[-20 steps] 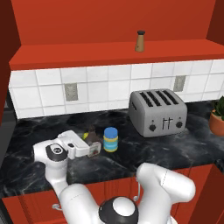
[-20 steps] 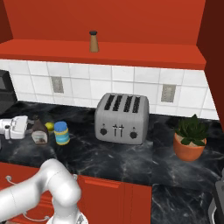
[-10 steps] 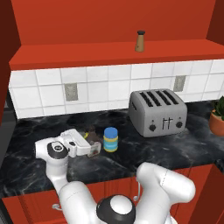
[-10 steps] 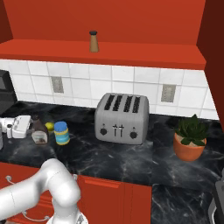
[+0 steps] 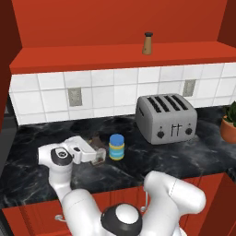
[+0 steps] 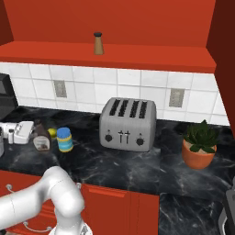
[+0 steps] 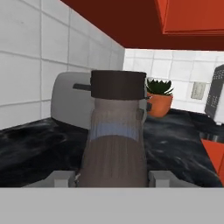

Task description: There are various items on the counter. Only move the condiments/shakers into the cabinet.

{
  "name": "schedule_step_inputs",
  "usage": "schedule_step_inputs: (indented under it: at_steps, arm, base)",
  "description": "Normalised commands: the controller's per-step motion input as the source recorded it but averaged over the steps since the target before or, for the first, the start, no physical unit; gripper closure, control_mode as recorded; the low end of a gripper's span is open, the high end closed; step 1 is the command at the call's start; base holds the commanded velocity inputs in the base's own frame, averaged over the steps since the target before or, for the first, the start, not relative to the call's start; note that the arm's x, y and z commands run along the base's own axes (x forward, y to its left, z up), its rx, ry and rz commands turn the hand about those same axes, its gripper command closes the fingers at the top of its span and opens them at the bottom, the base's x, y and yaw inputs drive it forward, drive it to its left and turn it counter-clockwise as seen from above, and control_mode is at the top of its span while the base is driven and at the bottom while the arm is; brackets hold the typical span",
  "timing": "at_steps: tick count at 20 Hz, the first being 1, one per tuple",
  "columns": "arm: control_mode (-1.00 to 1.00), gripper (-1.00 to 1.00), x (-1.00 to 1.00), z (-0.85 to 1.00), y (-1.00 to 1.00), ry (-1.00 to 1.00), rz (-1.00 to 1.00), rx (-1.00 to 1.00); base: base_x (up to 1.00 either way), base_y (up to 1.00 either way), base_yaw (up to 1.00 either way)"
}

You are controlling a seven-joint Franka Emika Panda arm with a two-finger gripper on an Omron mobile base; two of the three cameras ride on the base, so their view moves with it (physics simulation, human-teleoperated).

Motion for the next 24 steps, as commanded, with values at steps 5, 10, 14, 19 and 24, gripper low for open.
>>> schedule_step_inputs:
  at_steps: [5,10,14,19,24]
  arm:
    - [-1.0,1.0,-0.15,0.29,-0.02,0.01,0.0,0.01]
    - [-1.0,1.0,-0.96,1.0,-0.24,0.0,0.04,0.06]
    - [-1.0,1.0,-1.0,1.0,-0.17,0.0,0.23,0.01]
    - [-1.0,1.0,-1.0,0.97,-0.43,-0.05,0.34,-0.03]
    - [-1.0,1.0,-0.91,0.86,-0.76,-0.21,0.53,-0.06]
  base:
    - [0.0,0.0,0.0]
    - [0.0,0.0,0.0]
    - [0.0,0.0,0.0]
    - [0.0,0.0,0.0]
    - [0.0,0.0,0.0]
